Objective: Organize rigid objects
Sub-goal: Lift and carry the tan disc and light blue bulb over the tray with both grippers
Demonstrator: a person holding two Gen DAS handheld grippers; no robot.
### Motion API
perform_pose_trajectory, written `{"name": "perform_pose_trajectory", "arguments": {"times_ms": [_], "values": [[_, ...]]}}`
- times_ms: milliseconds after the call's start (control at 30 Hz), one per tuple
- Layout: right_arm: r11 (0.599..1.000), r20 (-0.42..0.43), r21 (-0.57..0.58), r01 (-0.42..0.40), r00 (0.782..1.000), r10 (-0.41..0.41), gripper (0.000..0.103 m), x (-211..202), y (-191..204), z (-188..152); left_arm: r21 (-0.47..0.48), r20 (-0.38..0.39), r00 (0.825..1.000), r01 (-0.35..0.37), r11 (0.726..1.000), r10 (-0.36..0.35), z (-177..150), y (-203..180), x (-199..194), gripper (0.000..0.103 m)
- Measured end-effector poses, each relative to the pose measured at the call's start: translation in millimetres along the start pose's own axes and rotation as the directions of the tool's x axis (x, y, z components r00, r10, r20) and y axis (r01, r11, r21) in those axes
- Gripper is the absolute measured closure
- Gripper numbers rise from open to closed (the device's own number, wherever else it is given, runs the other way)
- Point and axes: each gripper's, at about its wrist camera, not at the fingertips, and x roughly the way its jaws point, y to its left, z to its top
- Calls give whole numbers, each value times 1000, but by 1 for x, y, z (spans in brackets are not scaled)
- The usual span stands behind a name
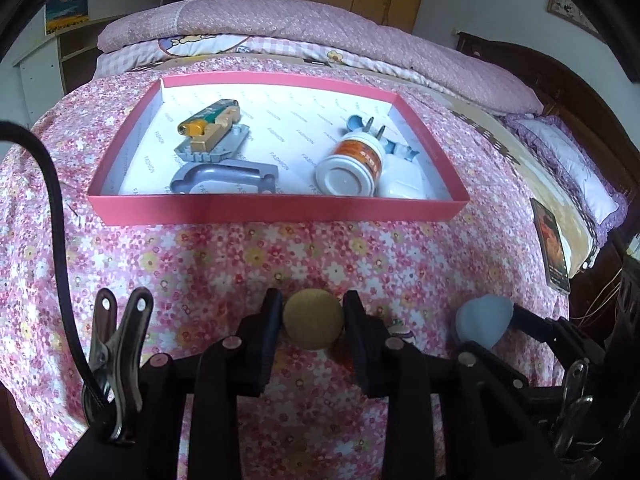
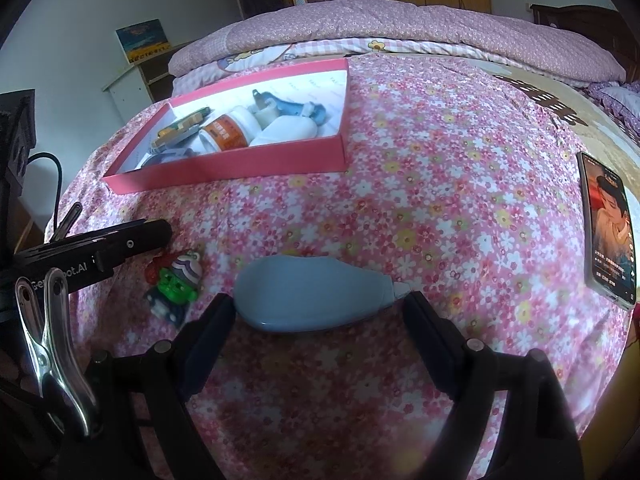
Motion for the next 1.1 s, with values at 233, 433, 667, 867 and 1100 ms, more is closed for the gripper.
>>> {"name": "perform_pose_trajectory", "arguments": {"times_ms": [233, 433, 667, 867, 1100], "values": [[1000, 0, 0, 0, 1000, 0, 15, 0, 0, 0, -2, 19, 1000, -5, 1000, 5, 2, 5, -7, 70], [1000, 0, -2, 4, 1000, -4, 15, 0, 1, 1, -2, 31, 999, -6, 1000, 6, 3, 8, -11, 70], [1000, 2, -2, 7, 1000, -7, 15, 0, 0, 1, -12, 46, 999, -10, 1000, 11, 5, 13, -14, 70], [1000, 2, 0, 0, 1000, 0, 15, 0, 0, 2, -11, 65, 998, -13, 1000, 14, 9, 16, -19, 70], [1000, 8, -10, -19, 1000, 19, 16, -2, 5, 8, -8, 91, 995, -26, 1000, 26, 19, 22, -25, 70]]}}
